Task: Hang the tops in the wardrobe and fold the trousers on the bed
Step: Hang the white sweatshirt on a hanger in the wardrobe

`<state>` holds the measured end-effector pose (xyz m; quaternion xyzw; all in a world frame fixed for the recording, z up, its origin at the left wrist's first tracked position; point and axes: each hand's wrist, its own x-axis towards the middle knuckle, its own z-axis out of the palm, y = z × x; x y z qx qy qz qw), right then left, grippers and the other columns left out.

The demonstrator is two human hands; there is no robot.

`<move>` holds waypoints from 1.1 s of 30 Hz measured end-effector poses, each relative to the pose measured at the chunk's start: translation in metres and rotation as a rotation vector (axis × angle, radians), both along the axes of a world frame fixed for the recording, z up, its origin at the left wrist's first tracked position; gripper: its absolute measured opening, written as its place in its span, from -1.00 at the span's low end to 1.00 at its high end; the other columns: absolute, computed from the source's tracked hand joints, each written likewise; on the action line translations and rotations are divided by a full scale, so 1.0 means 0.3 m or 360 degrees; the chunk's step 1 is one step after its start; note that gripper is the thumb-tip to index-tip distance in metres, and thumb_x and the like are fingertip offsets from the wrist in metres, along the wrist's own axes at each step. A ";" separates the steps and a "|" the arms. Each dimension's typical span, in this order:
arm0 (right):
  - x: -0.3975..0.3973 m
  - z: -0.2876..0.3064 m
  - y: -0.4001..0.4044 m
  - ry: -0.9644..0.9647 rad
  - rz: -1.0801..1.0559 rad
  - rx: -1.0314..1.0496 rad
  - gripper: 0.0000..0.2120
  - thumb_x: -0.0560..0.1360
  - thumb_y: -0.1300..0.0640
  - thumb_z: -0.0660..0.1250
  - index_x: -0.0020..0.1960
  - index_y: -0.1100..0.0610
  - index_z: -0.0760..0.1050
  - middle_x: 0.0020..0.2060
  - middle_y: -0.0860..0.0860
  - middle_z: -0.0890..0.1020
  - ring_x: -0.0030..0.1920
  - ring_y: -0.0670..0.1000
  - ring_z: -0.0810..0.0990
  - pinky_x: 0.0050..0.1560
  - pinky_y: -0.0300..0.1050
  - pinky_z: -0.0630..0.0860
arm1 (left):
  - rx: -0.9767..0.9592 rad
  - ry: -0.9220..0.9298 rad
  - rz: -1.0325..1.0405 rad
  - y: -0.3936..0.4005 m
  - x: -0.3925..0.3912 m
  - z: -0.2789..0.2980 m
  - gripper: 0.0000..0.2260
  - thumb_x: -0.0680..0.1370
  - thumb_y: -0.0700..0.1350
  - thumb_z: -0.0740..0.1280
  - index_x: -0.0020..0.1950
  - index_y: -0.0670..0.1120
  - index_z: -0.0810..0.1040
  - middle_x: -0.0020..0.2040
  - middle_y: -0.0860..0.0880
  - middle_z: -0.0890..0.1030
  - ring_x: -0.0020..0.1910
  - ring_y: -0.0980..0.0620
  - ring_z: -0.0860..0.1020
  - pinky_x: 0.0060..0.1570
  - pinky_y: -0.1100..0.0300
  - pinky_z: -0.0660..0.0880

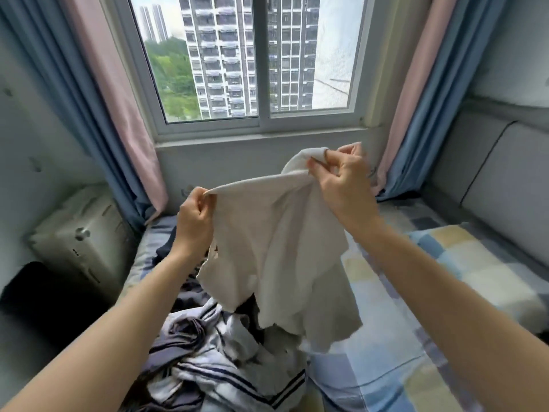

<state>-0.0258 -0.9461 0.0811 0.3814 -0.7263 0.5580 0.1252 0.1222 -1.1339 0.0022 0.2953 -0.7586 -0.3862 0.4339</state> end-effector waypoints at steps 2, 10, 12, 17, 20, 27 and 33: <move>0.008 0.113 0.034 0.0043 -0.0049 -0.0021 -0.87 0.52 0.09 0.37 -0.21 0.01 0.59 -0.14 -0.09 0.28 0.07 0.11 0.44 0.27 0.06 0.36 | -0.0050 0.0052 -0.0064 0.038 0.027 0.118 -0.68 0.65 -0.01 0.21 -0.15 -0.24 0.39 -0.34 -0.02 0.34 -0.33 0.03 0.27 -0.32 0.09 0.25; 0.096 0.297 0.201 -0.0203 -0.0055 0.0013 -0.74 0.58 0.13 0.21 -0.19 0.26 0.48 -0.43 -0.01 0.38 -0.44 -0.10 0.32 -0.41 -0.23 0.24 | -0.0016 0.0394 -0.0145 0.247 0.097 0.483 -0.68 0.58 -0.20 0.28 -0.33 -0.25 0.33 -0.42 0.03 0.19 -0.47 0.19 0.13 -0.51 0.28 0.07; 0.137 0.287 0.245 -0.0311 -0.0082 0.0055 -0.74 0.59 0.11 0.19 -0.20 0.24 0.44 -0.41 -0.02 0.40 -0.39 -0.06 0.36 -0.37 -0.19 0.26 | 0.0000 0.0408 -0.0231 0.296 0.104 0.532 -0.67 0.56 -0.19 0.32 -0.38 -0.18 0.32 -0.48 0.09 0.17 -0.48 0.18 0.11 -0.51 0.30 0.04; 0.242 0.211 0.341 -0.0360 -0.0283 0.0772 -0.77 0.55 0.10 0.19 -0.23 0.17 0.45 -0.04 0.14 0.55 0.06 0.09 0.49 0.01 -0.17 0.36 | -0.0072 0.0260 -0.0470 0.416 0.124 0.578 -0.70 0.48 -0.18 0.44 -0.32 -0.38 0.49 -0.40 -0.07 0.29 -0.40 0.11 0.21 -0.41 0.18 0.12; 0.353 0.204 0.412 -0.0242 -0.0404 0.0875 -0.81 0.52 0.12 0.22 0.10 0.14 0.32 0.13 0.09 0.40 0.14 0.10 0.42 0.13 -0.05 0.41 | -0.0147 0.0068 -0.0538 0.477 0.148 0.564 -0.80 0.43 -0.18 0.48 -0.38 -0.18 0.60 -0.54 0.10 0.38 -0.51 0.19 0.31 -0.47 0.30 0.25; 0.577 0.151 0.527 -0.0432 0.0190 0.0781 -0.71 0.35 -0.01 0.35 -0.02 0.15 0.50 -0.21 0.00 0.60 -0.17 -0.03 0.56 -0.14 0.00 0.48 | -0.0221 -0.0282 -0.1018 0.660 0.254 0.468 -0.87 0.26 -0.12 0.57 -0.40 0.02 0.64 -0.48 0.05 0.57 -0.49 0.20 0.41 -0.45 0.35 0.35; 0.726 0.065 0.762 -0.0536 0.0190 0.0501 -0.92 0.54 0.26 0.29 -0.10 0.22 0.54 -0.27 0.04 0.50 -0.21 -0.07 0.45 -0.14 -0.11 0.37 | 0.0182 -0.0602 -0.1928 0.669 0.341 0.306 -0.73 0.40 0.11 0.51 -0.33 -0.05 0.61 -0.40 0.05 0.48 -0.37 0.12 0.40 -0.36 0.26 0.30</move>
